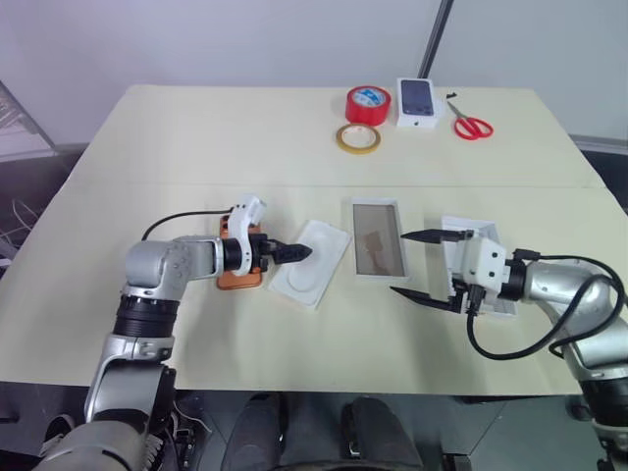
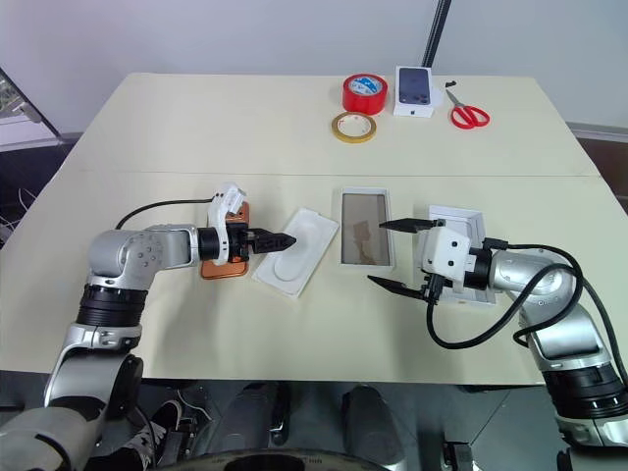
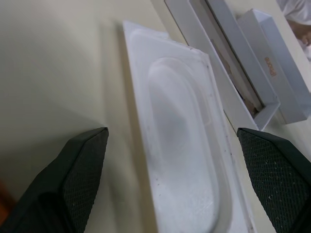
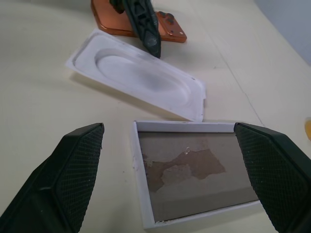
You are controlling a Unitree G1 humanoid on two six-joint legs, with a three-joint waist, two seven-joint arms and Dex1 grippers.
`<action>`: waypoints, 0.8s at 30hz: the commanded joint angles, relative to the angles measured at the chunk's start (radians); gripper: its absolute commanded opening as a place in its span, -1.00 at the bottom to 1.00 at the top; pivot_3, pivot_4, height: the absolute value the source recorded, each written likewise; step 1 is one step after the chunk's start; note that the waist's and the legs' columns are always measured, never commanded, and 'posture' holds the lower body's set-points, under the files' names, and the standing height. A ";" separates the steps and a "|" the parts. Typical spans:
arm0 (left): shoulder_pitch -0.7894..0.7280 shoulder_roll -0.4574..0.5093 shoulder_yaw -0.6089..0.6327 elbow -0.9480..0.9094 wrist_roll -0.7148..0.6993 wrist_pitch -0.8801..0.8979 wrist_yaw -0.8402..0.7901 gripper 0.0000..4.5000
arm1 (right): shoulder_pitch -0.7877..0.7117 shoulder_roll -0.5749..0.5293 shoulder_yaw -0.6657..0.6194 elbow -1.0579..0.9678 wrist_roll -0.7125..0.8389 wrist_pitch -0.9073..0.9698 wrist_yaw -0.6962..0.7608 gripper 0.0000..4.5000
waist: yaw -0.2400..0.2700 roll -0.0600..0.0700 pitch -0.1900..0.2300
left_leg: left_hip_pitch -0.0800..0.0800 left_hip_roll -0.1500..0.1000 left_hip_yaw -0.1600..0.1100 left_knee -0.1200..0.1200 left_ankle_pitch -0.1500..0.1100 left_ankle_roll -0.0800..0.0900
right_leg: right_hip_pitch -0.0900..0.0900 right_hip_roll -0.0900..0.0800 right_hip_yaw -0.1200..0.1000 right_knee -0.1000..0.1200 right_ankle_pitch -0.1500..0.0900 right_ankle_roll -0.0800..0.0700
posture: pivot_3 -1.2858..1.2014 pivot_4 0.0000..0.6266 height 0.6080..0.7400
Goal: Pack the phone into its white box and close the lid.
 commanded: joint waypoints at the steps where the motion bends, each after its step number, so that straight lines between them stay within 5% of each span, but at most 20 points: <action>1: 0.017 -0.006 -0.044 -0.005 -0.005 0.061 -0.011 0.98 | -0.004 -0.002 -0.020 -0.034 -0.006 -0.016 -0.018 0.98 | -0.001 0.000 0.000 | 0.000 0.000 0.000 0.000 0.000 0.000 | 0.000 0.000 0.000 0.000 0.000 0.000 | 0.03 -0.52 1.00; 3: 0.021 -0.013 -0.038 0.001 -0.005 0.073 -0.002 0.98 | -0.005 0.000 -0.020 -0.041 -0.008 -0.013 -0.023 0.98 | 0.000 0.000 0.000 | 0.000 0.000 0.000 0.000 0.000 0.000 | 0.000 0.000 0.000 0.000 0.000 0.000 | 0.03 -0.52 1.00; 6: 0.028 -0.017 -0.042 0.014 0.020 0.066 0.019 0.62 | -0.010 0.006 -0.017 -0.049 -0.012 -0.011 -0.033 1.00 | 0.000 0.000 0.000 | 0.000 0.000 0.000 0.000 0.000 0.000 | 0.000 0.000 0.000 0.000 0.000 0.000 | 0.03 -0.52 1.00; 13: 0.045 -0.048 -0.022 -0.007 0.005 0.097 0.031 -0.98 | -0.017 0.013 -0.006 -0.043 -0.019 -0.015 -0.045 1.00 | 0.000 0.000 0.000 | 0.000 0.000 0.000 0.000 0.000 0.000 | 0.000 0.000 0.000 0.000 0.000 0.000 | 0.03 -0.52 1.00; 24: -0.009 -0.169 0.258 0.034 -0.070 0.219 0.162 -0.98 | -0.005 0.027 0.031 -0.018 -0.041 -0.035 -0.030 1.00 | -0.001 0.000 0.000 | 0.000 0.000 0.000 0.000 0.000 0.000 | 0.001 0.000 0.000 0.000 0.000 0.000 | 0.03 -0.52 1.00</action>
